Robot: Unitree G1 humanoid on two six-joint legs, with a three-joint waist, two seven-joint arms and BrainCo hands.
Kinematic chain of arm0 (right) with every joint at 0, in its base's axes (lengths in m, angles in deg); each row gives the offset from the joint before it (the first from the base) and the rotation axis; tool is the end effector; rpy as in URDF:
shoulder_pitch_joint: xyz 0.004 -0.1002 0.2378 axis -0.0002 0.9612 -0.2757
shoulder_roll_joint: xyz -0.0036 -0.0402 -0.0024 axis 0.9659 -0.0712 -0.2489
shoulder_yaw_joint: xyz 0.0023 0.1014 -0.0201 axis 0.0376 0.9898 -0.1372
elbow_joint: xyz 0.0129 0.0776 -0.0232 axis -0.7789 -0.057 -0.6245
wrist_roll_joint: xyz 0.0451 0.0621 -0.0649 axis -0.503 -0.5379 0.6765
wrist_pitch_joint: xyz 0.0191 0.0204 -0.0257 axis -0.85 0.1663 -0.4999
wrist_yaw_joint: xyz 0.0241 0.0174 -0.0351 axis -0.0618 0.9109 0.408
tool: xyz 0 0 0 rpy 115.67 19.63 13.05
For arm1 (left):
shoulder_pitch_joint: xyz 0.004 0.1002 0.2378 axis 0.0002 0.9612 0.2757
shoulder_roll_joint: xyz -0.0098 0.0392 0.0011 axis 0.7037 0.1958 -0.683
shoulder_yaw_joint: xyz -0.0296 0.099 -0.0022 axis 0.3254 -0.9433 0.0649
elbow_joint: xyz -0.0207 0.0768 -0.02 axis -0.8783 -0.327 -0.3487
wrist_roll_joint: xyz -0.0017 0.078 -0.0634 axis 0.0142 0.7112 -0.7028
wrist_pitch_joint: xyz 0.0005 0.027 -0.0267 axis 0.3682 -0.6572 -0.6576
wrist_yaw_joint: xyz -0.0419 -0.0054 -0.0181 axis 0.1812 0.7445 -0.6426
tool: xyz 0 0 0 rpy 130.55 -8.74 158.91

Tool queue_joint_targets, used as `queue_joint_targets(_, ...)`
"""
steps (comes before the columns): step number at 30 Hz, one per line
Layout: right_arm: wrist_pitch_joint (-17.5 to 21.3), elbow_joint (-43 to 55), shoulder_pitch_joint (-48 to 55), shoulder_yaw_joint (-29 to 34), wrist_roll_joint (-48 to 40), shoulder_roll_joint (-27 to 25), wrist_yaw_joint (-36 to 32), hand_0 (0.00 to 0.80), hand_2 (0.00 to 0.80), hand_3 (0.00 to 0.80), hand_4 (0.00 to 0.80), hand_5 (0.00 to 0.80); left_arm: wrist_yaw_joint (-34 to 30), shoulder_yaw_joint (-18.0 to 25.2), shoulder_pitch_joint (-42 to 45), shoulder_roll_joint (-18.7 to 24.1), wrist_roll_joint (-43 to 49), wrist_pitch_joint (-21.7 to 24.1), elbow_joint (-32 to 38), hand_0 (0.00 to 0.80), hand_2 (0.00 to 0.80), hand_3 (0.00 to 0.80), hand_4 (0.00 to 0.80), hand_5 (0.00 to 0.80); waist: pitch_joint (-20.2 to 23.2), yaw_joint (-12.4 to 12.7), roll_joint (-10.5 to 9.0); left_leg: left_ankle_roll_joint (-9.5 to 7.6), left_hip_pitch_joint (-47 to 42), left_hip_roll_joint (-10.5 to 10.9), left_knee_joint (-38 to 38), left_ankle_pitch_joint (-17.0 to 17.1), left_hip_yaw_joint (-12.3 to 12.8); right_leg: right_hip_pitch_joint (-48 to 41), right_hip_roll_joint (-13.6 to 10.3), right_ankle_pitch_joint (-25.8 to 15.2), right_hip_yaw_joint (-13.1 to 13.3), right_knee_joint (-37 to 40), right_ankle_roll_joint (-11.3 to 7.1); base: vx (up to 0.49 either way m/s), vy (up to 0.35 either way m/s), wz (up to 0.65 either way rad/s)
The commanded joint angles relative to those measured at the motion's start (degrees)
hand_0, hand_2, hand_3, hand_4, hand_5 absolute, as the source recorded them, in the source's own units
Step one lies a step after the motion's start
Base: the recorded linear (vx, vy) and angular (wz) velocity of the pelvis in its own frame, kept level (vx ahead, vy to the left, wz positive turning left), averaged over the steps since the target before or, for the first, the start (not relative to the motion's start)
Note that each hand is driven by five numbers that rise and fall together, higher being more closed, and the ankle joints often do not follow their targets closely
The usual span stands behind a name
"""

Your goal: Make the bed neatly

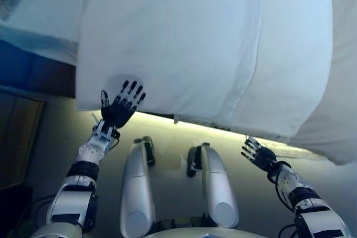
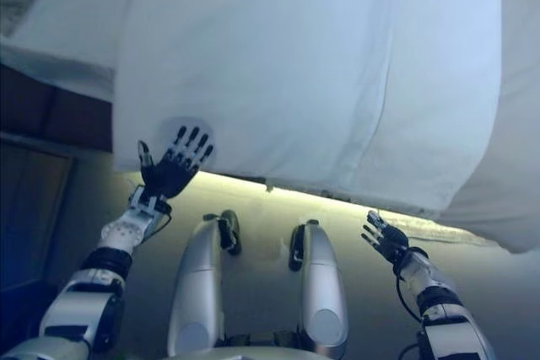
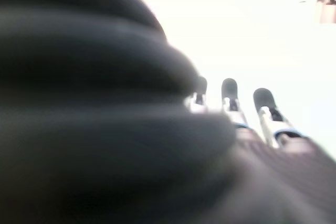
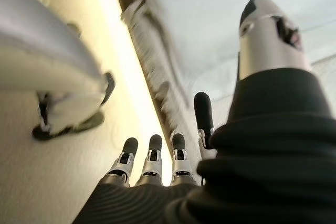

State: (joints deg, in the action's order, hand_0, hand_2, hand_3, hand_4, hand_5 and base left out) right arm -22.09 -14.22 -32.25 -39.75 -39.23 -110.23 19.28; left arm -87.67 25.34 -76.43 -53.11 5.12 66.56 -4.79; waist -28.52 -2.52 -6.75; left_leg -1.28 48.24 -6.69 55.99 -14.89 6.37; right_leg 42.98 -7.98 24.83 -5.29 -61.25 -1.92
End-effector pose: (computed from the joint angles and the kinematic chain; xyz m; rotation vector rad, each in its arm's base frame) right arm 0.2121 -0.2813 -0.0233 0.5753 0.6087 -0.1346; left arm 0.2864 0.2489 0.0426 -1.0449 -0.0295 -0.5061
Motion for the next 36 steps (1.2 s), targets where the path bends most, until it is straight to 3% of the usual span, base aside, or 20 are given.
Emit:
queue_joint_targets(1,1.36,1.06,-0.39,-1.36,-3.6,-3.31,0.7,0.0,0.0,0.0,0.0,0.0,4.1,-1.68,-5.35,1.66,-5.82,1.72,-3.56,0.0,0.0,0.0,0.0,0.0,0.91,-1.0,-1.54,-1.55,-0.39,0.59,2.27,-4.92,-2.38,4.49,1.99,-13.94,-1.77,7.11,0.34,-0.047,-0.116,-0.15)
queue_joint_targets(5,1.33,1.1,-1.03,-1.81,-5.4,-3.24,0.96,0.0,0.0,0.0,0.0,0.0,14.61,-1.01,-11.63,5.06,-9.74,2.42,-10.69,0.0,0.0,0.0,0.0,0.0,0.85,-1.23,-3.86,-1.49,5.03,-0.14,5.82,-5.12,-4.22,8.36,2.73,-15.03,-2.44,5.55,0.27,-0.026,-0.143,-0.13)
queue_joint_targets(9,1.19,0.88,-1.54,-2.46,-6.51,-2.96,0.64,0.0,0.0,0.0,0.0,0.0,19.68,-1.03,-17.38,9.71,-9.83,1.39,-19.72,0.0,0.0,0.0,0.0,0.0,1.16,-1.32,-6.03,-1.08,9.38,-0.42,9.11,-5.28,-6.34,11.0,3.15,-16.02,-3.27,4.44,0.14,0.001,-0.153,-0.05)
queue_joint_targets(15,2.74,-2.0,-3.03,-1.81,-7.71,-3.03,-1.24,0.0,0.0,0.0,0.0,0.0,27.49,-2.1,-21.69,12.65,-11.72,2.06,-25.98,0.0,0.0,0.0,0.0,0.0,1.3,-1.18,-7.01,-0.61,13.21,-0.03,11.72,-5.67,-7.7,13.8,3.11,-16.51,-4.0,3.31,0.12,-0.014,-0.076,0.01)
queue_joint_targets(20,3.34,-3.65,-5.45,-1.44,-7.65,-3.6,-2.3,0.0,0.0,0.0,0.0,0.0,33.07,-0.81,-21.41,13.15,-13.76,5.27,-27.89,0.0,0.0,0.0,0.0,0.0,1.16,-0.69,-6.31,-0.04,14.28,0.49,12.5,-5.75,-7.71,14.99,2.55,-16.17,-4.12,2.52,0.43,-0.006,-0.001,0.03)
queue_joint_targets(26,3.87,-3.44,-6.61,-1.48,-7.21,-3.54,-2.92,0.0,0.0,0.0,0.0,0.0,34.38,1.53,-18.02,11.76,-15.16,6.98,-26.28,0.0,0.0,0.0,0.0,0.0,1.19,-0.21,-4.87,0.62,13.78,0.96,12.16,-5.6,-6.91,15.0,1.77,-15.4,-4.0,2.15,0.72,-0.009,0.028,0.08)
queue_joint_targets(36,5.94,-4.52,-2.28,2.06,-3.42,-4.83,-6.57,0.0,0.0,0.0,0.0,0.0,32.55,8.62,-1.42,8.01,-13.1,7.87,-23.87,0.0,0.0,0.0,0.0,0.0,3.13,0.08,-0.42,2.26,5.07,1.06,7.1,-4.28,-3.11,8.53,-0.13,-13.67,-3.44,5.03,0.67,0.009,0.081,0.05)
